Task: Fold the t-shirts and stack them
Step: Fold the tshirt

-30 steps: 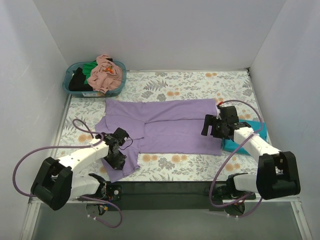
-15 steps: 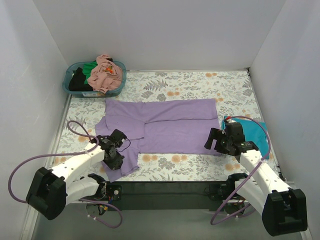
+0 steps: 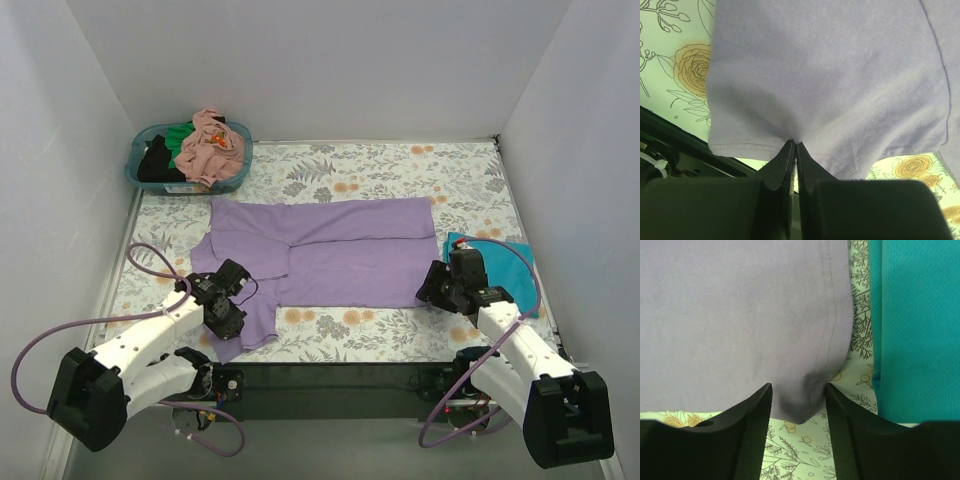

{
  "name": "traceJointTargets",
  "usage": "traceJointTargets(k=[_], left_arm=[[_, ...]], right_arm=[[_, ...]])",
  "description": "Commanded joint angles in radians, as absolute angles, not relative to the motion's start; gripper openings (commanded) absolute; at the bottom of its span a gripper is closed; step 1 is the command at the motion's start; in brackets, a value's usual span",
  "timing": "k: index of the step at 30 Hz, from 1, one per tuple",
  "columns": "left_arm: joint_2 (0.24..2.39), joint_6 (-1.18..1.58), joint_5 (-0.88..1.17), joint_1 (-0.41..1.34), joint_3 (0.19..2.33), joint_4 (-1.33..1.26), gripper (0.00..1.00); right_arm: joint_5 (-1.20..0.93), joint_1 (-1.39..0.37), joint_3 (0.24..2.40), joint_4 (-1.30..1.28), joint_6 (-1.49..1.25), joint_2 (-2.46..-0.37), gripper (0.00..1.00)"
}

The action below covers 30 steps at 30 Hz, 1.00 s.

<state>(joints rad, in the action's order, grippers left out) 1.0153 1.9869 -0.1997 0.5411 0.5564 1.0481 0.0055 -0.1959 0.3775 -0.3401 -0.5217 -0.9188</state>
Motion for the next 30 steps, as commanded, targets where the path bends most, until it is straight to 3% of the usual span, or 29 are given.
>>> traceJointTargets(k=[1,4,6,9,10,11,30], left_arm=[[0.991,2.100,-0.221,0.545,0.604,1.069,0.00],[0.979,2.092,-0.219,0.543,0.632,1.071,0.00],[0.974,2.097,-0.229,0.545,0.638,1.078,0.00],[0.971,2.094,-0.221,0.545,0.649,1.075,0.00],[0.971,2.094,-0.222,0.545,0.653,1.077,0.00],[0.973,2.091,-0.224,0.543,0.664,1.077,0.00],[1.100,2.008,-0.296,0.508,0.848,0.950,0.00]], right_arm=[[0.008,-0.193,0.359,-0.336,-0.552,-0.927,0.51],[0.006,-0.193,0.365,-0.339,-0.548,-0.899,0.37],[0.008,-0.193,0.368,-0.353,-0.543,-0.884,0.33],[0.008,-0.193,0.377,-0.383,-0.534,-0.874,0.18],[0.009,-0.192,0.380,-0.393,-0.532,-0.873,0.06],[0.014,-0.192,0.388,-0.402,-0.531,-0.870,0.01],[0.020,-0.193,0.610,-0.439,-0.466,-1.046,0.01]])
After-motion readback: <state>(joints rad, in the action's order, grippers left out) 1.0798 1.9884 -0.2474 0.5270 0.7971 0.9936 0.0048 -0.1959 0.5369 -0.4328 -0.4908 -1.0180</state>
